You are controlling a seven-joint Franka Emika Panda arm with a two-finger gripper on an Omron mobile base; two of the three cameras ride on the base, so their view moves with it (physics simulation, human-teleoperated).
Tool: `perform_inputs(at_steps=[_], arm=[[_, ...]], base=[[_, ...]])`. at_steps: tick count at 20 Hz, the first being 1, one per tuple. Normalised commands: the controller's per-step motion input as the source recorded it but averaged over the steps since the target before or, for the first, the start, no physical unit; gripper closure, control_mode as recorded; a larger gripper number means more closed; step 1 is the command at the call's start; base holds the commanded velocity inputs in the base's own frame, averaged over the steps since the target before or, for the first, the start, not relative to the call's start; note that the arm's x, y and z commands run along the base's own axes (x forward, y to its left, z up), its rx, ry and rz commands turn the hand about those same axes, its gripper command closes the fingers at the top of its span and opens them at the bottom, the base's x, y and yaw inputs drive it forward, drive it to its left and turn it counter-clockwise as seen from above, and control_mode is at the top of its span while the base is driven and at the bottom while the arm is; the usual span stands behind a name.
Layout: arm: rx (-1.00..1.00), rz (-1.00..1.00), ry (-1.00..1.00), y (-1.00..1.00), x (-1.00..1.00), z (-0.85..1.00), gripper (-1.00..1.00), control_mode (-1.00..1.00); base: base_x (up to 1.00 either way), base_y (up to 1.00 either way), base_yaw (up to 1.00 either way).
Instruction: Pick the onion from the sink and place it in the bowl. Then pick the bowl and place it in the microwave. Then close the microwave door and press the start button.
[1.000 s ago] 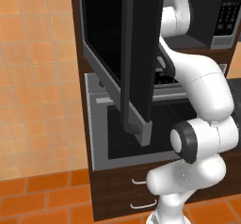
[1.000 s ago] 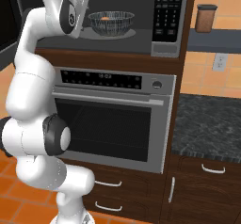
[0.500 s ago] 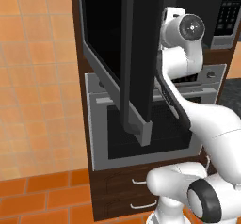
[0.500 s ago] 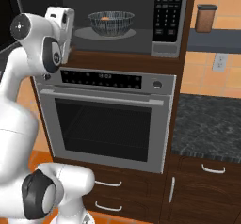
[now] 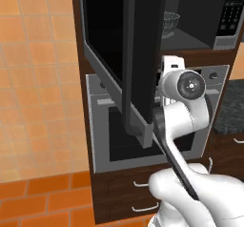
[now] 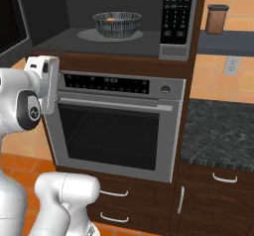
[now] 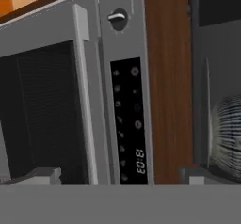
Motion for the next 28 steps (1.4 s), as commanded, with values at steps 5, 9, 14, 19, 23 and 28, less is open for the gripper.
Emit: perform_inputs(at_steps=[5, 9, 14, 19, 23, 28], arm=[[0.00, 0.00, 0.03, 0.24, -1.00, -0.73, -1.00, -1.00], [0.00, 0.02, -0.02, 0.56, -1.00, -0.58, -1.00, -1.00], [0.00, 0.03, -0.01, 0.56, -1.00, -0.71, -1.00, -1.00], [0.00, 0.00, -0.01, 0.04, -1.00, -0.60, -1.00, -1.00], [-0.02, 0.01, -0.08, 0.50, -0.95, -0.69, -1.00, -1.00], [-0.10, 0.02, -0.05, 1.00, -0.22, -0.53, -1.00, -1.00]], base=[[0.00, 0.00, 0.00], [0.00, 0.00, 0.00], [0.00, 0.00, 0.00], [0.00, 0.00, 0.00], [0.00, 0.00, 0.00], [0.00, 0.00, 0.00]])
